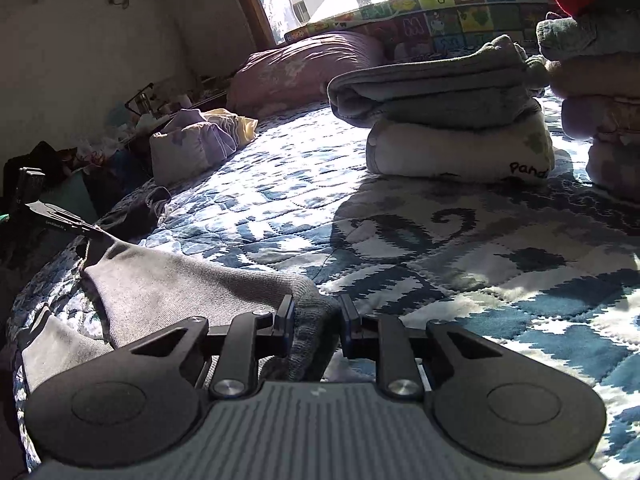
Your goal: Fold clothes
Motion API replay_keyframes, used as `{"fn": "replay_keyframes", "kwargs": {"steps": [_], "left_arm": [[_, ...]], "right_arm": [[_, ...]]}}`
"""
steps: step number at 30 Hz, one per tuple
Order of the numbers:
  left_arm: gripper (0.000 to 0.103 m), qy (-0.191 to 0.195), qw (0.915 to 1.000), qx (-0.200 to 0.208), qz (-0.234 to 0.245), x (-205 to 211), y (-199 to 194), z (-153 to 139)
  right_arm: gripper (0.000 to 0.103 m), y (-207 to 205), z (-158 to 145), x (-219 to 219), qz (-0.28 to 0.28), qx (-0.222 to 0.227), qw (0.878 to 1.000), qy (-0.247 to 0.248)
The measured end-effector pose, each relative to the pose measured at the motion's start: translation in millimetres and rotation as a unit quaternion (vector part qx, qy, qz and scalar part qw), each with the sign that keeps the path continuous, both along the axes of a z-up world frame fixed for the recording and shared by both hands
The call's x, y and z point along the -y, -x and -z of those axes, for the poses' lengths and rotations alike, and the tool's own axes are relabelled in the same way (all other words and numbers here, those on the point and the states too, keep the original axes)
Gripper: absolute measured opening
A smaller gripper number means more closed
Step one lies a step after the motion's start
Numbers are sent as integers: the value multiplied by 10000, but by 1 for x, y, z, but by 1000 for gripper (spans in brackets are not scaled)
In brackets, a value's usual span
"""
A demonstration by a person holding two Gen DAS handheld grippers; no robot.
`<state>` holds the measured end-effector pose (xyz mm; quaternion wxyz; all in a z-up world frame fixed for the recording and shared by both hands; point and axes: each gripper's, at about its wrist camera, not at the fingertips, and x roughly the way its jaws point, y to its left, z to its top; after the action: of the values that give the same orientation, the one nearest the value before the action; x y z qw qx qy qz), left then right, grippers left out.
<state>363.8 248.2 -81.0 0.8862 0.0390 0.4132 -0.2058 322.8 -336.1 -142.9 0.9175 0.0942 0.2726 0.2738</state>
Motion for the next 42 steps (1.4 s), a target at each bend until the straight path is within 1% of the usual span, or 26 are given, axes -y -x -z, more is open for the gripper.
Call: {"fn": "replay_keyframes", "kwargs": {"steps": [3, 8, 10, 14, 17, 18, 19, 21, 24, 27, 29, 30, 32, 33, 34, 36, 38, 39, 40, 41, 42], "left_arm": [[4, 10, 9988, 474, 95, 3, 27, -14], [4, 55, 9954, 931, 199, 2, 72, -28], [4, 108, 9938, 1079, 248, 3, 92, -32], [4, 170, 9901, 1353, 347, 2, 134, -39], [4, 56, 9878, 1497, 418, 2, 167, -39], [4, -18, 9873, 1528, 427, 2, 176, -38], [4, -126, 9869, 1539, 456, 2, 187, -35], [4, -194, 9870, 1528, 467, 1, 202, -29], [4, -535, 9855, 1519, 526, 5, 219, -16], [4, -933, 9817, 1510, 683, 14, 229, -5], [4, -1274, 9762, 1547, 830, 23, 230, -2], [4, -1474, 9717, 1598, 927, 29, 230, -2], [4, -1701, 9648, 1754, 970, 33, 232, -5], [4, -1841, 9596, 1922, 913, 34, 235, -8], [4, -1940, 9548, 2085, 848, 34, 238, -12], [4, -2179, 9405, 2536, 612, 36, 240, -21], [4, -2492, 9244, 2854, 449, 41, 237, -25], [4, -2673, 9151, 2993, 387, 44, 235, -26], [2, -2807, 9085, 3078, 343, 47, 234, -26], [2, -2926, 9025, 3146, 304, 49, 233, -25], [2, -2998, 8973, 3219, 366, 51, 237, -23]], "right_arm": [[23, 19, -15, 2, 63, 431, 9991, 0], [23, 62, -32, -10, 185, 1180, 9911, 591], [23, 80, -41, -20, 169, 1520, 9845, 862], [23, 122, -52, -35, 145, 2028, 9700, 1332], [23, 158, -56, -46, 124, 2350, 9560, 1754], [23, 169, -56, -49, 104, 2444, 9502, 1929], [23, 178, -54, -54, 70, 2550, 9416, 2200], [23, 195, -47, -62, -63, 2720, 9216, 2770], [22, 210, -29, -68, -321, 2816, 8892, 3590], [22, 221, -10, -78, -608, 2928, 8480, 4375], [22, 225, -3, -84, -816, 3030, 8236, 4724], [22, 227, 0, -89, -903, 3077, 8105, 4902], [22, 226, -1, -93, -834, 3241, 7939, 5076], [21, 226, -3, -95, -781, 3321, 7863, 5150], [21, 226, -6, -97, -652, 3390, 7832, 5171], [19, 220, -14, -101, -355, 3478, 7827, 5148], [18, 212, -13, -106, -108, 3523, 7801, 5169], [18, 209, -11, -109, 0, 3550, 7766, 5205], [18, 206, -7, -111, 58, 3529, 7750, 5241], [18, 204, -2, -112, -12, 3441, 7754, 5294], [18, 203, 3, -113, -115, 3353, 7743, 5366]]}}
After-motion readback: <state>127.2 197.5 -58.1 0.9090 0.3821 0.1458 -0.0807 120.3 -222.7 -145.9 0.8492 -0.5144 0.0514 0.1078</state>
